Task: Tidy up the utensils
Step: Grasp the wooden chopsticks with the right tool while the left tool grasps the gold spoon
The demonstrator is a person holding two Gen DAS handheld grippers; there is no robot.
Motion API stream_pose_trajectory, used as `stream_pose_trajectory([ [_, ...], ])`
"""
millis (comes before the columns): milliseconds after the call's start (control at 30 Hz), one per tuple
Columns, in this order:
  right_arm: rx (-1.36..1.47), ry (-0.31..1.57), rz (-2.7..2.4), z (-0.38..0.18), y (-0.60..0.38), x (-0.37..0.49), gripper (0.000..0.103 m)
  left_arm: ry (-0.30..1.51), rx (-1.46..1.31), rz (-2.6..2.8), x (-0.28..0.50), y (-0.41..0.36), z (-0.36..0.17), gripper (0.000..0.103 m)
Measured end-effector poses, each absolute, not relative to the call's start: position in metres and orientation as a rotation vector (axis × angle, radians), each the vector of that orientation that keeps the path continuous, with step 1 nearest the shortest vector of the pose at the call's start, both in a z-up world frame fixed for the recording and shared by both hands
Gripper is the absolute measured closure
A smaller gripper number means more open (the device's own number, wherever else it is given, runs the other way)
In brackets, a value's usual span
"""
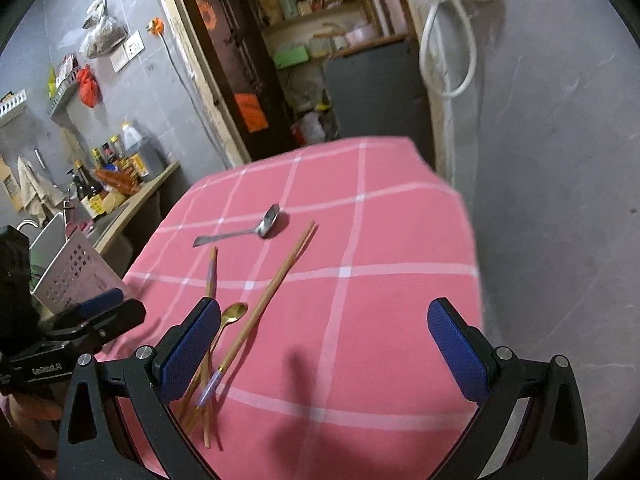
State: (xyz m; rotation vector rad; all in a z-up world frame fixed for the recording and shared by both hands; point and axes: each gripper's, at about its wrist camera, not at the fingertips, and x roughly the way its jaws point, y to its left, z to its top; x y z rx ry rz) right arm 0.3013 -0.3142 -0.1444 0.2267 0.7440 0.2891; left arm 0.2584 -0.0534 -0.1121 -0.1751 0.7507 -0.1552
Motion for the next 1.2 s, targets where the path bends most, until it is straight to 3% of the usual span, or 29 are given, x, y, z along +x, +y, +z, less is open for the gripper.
stream_pose_trajectory([
  [200,0.248,0.828,0.359,-0.164,-0.299,0.329,0.020,0.798,-0.230,-0.145,0.264,-0.049,-0.126,0.001],
  [1200,-0.152,1.015,0.558,-0.176,-0.177,0.373,0.022,0.915,-0.349,0.145,0.232,-0.012,-0.156,0.001],
])
